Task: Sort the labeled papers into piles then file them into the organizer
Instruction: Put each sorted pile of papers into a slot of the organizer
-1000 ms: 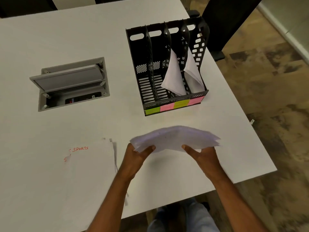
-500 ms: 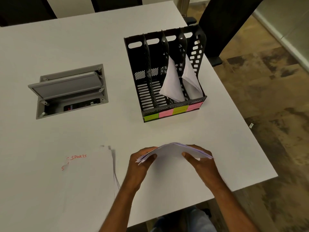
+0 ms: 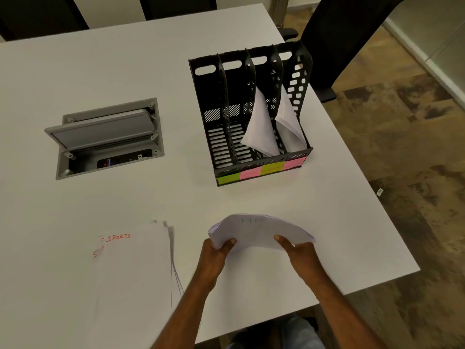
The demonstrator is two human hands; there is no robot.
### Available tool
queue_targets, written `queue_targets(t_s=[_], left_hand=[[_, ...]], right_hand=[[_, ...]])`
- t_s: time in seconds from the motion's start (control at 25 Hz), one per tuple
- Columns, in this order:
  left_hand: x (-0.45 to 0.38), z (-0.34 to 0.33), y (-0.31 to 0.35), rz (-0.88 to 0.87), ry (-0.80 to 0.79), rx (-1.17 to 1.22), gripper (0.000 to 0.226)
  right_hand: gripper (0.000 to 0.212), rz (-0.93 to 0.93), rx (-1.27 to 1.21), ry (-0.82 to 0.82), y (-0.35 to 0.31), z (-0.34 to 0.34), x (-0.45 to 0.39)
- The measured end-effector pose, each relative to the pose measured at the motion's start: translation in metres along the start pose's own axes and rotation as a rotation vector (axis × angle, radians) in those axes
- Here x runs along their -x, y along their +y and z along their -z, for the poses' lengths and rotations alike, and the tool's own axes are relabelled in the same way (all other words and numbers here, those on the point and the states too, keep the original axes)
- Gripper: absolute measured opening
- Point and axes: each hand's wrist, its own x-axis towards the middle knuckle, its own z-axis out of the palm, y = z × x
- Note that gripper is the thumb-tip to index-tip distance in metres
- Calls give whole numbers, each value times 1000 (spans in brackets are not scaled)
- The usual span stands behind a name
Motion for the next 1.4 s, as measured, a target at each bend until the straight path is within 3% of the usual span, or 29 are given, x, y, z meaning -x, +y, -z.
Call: queue_targets(t_s=[0.16, 0.28, 0.44, 0.56, 0.72, 0.88, 1.04, 1.16, 1.28, 1.4], left_hand=[[-7, 3, -16, 59, -32, -2, 52], [-10, 7, -20, 144, 18, -15, 29], [-14, 28, -33, 176, 211, -12, 18], [-15, 40, -39, 148, 291, -122, 21], [-21, 44, -44, -19, 306, -409, 19], [-27, 47, -61, 18, 74, -1087, 61], [-25, 44, -78, 67, 20, -1304, 83], [-27, 43, -84, 72, 30, -1331, 85], [-31, 47, -84, 49, 30, -1343, 88], [-34, 50, -83, 27, 21, -1329, 92]], right_hand=[[47, 40, 160, -35, 6, 4, -4], [39, 105, 336, -39, -6, 6, -8], [12, 130, 204, 165, -56, 2, -24], [15, 232, 110, 338, -99, -13, -43], [29, 397, 170, 408, -145, -50, -69], [31, 498, 233, 422, -165, -88, -99], [36, 592, 355, 448, -164, -113, -131], [44, 598, 396, 401, -157, -132, -151], [50, 575, 409, 202, -145, -151, -167], [47, 412, 458, 22, -130, -162, -180]])
